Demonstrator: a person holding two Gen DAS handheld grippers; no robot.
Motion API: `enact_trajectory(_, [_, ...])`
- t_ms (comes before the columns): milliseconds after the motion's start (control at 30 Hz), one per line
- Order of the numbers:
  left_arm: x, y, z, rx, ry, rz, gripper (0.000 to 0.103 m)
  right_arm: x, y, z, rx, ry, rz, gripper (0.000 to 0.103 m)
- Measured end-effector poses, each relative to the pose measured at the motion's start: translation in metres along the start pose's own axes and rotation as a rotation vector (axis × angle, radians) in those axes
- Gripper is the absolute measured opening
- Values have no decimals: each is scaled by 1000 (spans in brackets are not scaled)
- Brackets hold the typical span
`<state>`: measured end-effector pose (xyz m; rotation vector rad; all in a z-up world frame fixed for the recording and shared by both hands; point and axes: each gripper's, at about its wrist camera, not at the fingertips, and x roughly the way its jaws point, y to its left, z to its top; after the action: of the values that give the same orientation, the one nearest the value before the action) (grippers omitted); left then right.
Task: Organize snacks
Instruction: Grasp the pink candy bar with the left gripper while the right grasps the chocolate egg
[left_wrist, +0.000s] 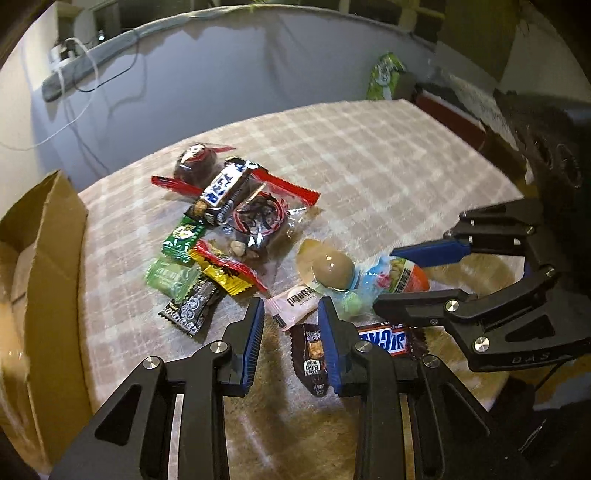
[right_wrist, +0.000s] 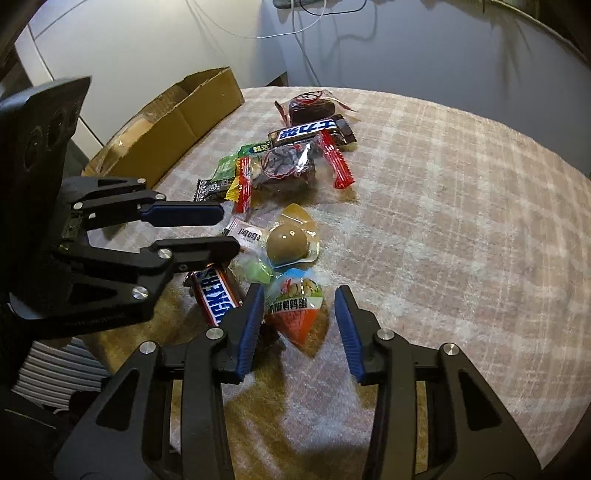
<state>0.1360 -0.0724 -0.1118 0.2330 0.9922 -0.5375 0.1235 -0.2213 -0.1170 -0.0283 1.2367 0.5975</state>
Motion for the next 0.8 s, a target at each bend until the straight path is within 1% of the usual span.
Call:
enact_trajectory(100, [4, -3, 3, 34, 9, 7, 28, 2, 4, 1, -32, -2, -26, 40])
enact_trajectory(167, [8, -9, 5, 73, 22, 22, 28, 2, 5, 0, -47, 3, -45, 31])
enact_trajectory(233, [11, -14, 5, 121, 32, 47, 28, 0, 2, 0, -54, 9, -53, 28])
enact_trajectory(300, [12, -15, 7, 150, 40, 59, 28, -2, -1, -1, -53, 13, -59, 28])
enact_trajectory(433, [17, -12, 14, 163, 48, 60, 29, -5, -8, -3, -42, 13, -65, 28])
enact_trajectory(667, [27, -20, 20, 221, 53, 53, 30, -8, -10, -5, -36, 11, -68, 28])
enact_trajectory(800, [24, -17, 17, 214, 53, 38, 29, -8, -10, -4, -35, 14, -67, 28])
